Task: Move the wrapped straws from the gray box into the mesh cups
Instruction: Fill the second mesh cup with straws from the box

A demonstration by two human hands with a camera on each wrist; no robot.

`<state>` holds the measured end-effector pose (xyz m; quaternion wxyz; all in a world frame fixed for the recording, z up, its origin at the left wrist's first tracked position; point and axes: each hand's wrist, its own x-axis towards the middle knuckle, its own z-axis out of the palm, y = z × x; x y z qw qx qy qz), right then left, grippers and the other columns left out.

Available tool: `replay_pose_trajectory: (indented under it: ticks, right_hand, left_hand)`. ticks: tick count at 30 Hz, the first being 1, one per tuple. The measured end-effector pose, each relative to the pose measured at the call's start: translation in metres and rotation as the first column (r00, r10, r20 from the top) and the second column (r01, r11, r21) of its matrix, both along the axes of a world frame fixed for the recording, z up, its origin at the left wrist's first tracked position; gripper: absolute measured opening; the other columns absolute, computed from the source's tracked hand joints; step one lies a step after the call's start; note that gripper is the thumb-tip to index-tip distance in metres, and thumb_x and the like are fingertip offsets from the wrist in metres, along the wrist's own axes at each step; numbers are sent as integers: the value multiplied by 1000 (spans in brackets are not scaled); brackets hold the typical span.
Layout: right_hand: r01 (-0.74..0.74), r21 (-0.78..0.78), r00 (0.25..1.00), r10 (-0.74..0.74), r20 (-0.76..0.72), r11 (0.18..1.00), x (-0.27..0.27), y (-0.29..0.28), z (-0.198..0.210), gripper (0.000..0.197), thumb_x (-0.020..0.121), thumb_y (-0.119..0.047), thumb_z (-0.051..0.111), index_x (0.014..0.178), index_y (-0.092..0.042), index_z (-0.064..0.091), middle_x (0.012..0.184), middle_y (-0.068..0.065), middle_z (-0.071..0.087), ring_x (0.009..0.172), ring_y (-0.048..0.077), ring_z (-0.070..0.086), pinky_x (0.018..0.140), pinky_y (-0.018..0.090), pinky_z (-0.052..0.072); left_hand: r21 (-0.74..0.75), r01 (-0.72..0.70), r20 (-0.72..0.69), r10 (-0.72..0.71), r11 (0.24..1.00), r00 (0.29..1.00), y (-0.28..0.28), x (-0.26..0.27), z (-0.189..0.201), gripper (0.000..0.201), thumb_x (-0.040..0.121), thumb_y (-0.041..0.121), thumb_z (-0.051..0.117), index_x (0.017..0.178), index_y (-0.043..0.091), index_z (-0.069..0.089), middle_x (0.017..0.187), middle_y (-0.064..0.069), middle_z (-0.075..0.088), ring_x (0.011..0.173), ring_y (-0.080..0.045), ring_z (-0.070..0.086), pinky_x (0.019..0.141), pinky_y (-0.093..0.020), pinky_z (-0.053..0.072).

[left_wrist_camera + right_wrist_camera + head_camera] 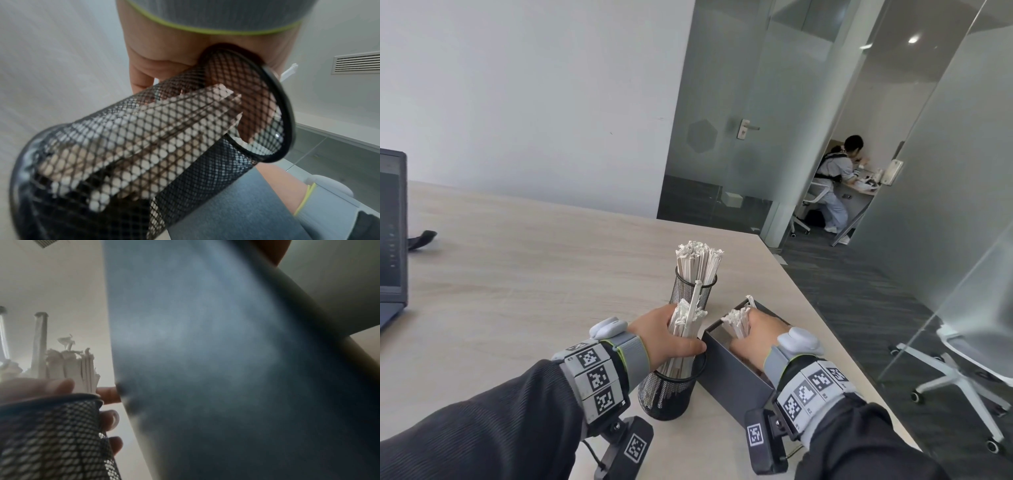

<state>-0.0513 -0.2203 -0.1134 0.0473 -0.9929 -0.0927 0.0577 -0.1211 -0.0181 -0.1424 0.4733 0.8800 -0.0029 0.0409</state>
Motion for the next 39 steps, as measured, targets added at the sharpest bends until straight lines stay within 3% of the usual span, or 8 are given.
replay_pose_trajectory:
  ticks: [8,13,17,24,28,31,36,39]
  right_hand:
    - [-67,87,998,68,-13,994,-6,2,1,30,76,-42,65,63,-24,46,63,-6,52,70,23,59,51,26,32]
    - [-21,125,1000,18,25,992,-6,0,6,19,72,-36,58,67,-21,48,69,-1,59,68,26,60,60,28,45]
    - [26,350,994,-62,91,936,-11,-8,7,20,81,-36,56,74,-17,54,73,5,65,73,31,63,66,33,49]
    - [12,869,985,-153,74,495,-23,-26,21,13,91,-21,59,82,-21,69,78,-8,76,69,7,67,63,18,48]
    - [77,991,981,-184,-56,107,-20,-30,22,18,89,-11,56,79,-23,65,76,8,74,82,28,70,79,41,53]
    - [126,985,965,-213,-149,-120,-21,-26,19,17,88,-5,55,80,-18,62,55,2,54,63,27,61,76,44,51]
    - [85,985,957,-264,-123,-151,-29,-20,17,8,75,-29,70,68,-29,66,51,1,41,42,17,47,63,40,47]
    - [54,986,950,-295,-99,-157,-26,-19,20,12,82,-24,67,71,-27,64,50,0,46,41,18,50,66,44,49]
  left_hand:
    - [-3,-11,0,11,1000,1000,-1,-1,0,31,71,42,82,90,35,58,84,10,67,79,-7,63,65,-21,44]
    - [9,-31,-9,31,999,999,0,-1,-1,31,72,42,82,92,34,59,83,12,66,77,-4,62,63,-19,42]
    - [29,-61,2,61,998,998,-2,-2,0,27,74,40,80,90,32,59,80,12,64,74,-5,60,61,-18,41]
    - [1,-98,-39,98,995,994,-3,-2,0,28,75,40,76,99,26,70,88,4,72,83,-14,68,76,-27,54]
    - [0,-106,-56,106,994,993,-4,-4,1,37,66,50,72,96,28,71,87,6,73,83,-13,69,81,-31,56]
    - [11,-115,-60,115,993,991,-4,-6,3,25,75,41,76,96,28,71,88,4,73,83,-14,68,80,-30,55]
    - [40,-112,-66,114,993,991,-6,-10,6,23,78,40,74,97,27,70,89,4,73,83,-13,68,77,-26,52]
    - [37,-103,-85,106,994,991,-4,-11,4,25,77,42,74,97,28,70,89,5,74,83,-13,69,80,-28,54]
